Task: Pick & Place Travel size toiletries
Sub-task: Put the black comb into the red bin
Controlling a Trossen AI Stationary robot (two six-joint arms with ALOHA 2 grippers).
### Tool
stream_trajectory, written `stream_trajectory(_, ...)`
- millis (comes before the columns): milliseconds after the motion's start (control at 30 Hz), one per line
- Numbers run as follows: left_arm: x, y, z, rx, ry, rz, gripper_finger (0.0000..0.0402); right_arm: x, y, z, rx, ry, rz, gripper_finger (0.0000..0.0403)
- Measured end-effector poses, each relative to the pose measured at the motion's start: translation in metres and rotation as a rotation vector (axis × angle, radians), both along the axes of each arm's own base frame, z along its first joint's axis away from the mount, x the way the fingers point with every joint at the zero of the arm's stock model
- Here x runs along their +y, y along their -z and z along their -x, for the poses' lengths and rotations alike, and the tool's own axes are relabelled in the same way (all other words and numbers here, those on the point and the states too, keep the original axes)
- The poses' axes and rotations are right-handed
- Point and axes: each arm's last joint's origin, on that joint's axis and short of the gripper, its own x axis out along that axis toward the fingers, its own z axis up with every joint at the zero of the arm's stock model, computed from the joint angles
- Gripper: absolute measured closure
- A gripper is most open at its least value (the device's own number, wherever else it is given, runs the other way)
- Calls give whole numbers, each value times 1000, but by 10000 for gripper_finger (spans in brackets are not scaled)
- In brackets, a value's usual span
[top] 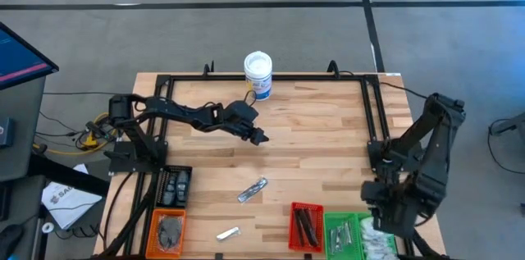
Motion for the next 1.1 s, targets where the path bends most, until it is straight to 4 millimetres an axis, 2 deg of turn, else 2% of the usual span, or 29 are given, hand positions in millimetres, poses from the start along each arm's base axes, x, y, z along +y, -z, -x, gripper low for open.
stream_trajectory(133,-9,0,-2,0,29,1,238,-12,-1,-13,-26,-57,71,240)
stream_trajectory(333,-26,0,-4,3,63,27,239,-21,-2,-18,-62,-86,165,330)
stream_trajectory(467,-39,0,-5,4,98,29,254,-24,-3,-20,-72,-114,187,392)
stream_trajectory(667,-50,0,-6,6,126,27,296,-26,-3,-24,-123,-127,231,399)
stream_trajectory(767,-53,0,-6,6,134,26,318,-28,3,-27,-147,-134,232,400)
stream_trajectory(967,-53,0,-6,9,122,38,360,-38,17,-32,-234,-114,132,402)
stream_trajectory(1100,-54,0,-6,8,126,42,385,-47,19,-37,-263,-155,110,402)
